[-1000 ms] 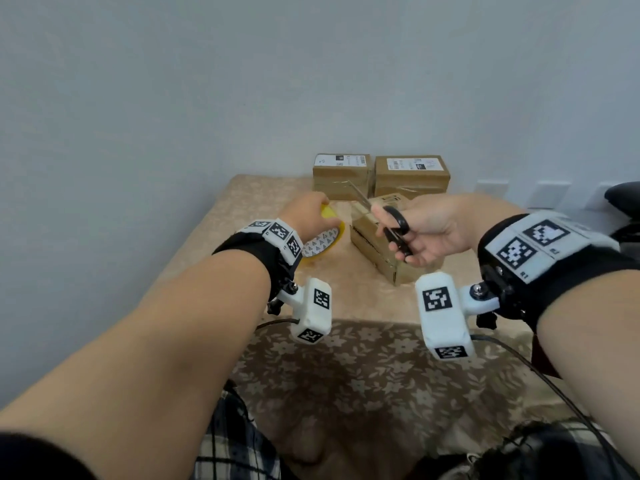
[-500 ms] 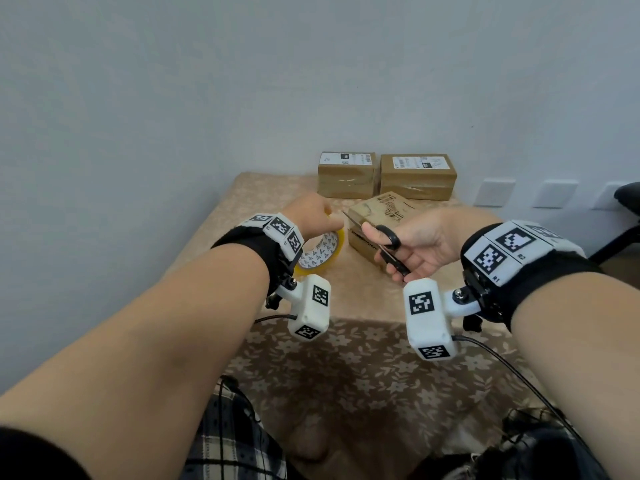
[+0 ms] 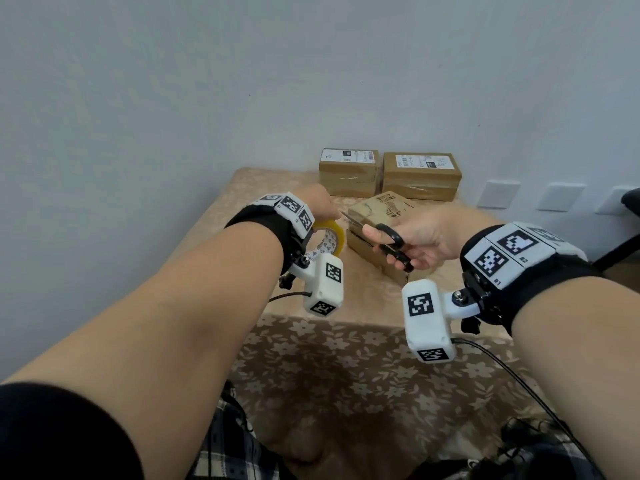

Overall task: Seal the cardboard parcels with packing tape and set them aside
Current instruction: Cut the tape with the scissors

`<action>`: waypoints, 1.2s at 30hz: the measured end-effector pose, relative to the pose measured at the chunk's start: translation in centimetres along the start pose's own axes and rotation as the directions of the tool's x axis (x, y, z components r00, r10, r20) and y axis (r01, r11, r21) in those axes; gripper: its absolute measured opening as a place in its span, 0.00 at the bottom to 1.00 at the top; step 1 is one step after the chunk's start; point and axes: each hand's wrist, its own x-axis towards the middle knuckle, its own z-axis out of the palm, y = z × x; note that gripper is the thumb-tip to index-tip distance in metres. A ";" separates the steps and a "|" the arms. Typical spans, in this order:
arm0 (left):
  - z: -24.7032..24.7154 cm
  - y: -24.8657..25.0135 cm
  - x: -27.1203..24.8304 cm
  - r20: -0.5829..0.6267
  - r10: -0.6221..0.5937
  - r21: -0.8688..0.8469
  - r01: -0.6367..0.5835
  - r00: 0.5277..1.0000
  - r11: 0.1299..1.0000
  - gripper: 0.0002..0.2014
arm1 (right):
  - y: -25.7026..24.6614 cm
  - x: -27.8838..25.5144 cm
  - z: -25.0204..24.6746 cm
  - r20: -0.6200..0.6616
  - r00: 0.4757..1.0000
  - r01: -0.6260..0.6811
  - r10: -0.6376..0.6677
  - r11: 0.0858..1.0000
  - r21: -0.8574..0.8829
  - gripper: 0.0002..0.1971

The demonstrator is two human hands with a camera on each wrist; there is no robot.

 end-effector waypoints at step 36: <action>1.1 -2.7 -4.5 -0.282 0.002 -0.463 -0.138 0.959 0.875 0.07 | 2.9 2.9 0.6 -0.066 0.989 0.082 -0.134 0.857 -0.509 0.30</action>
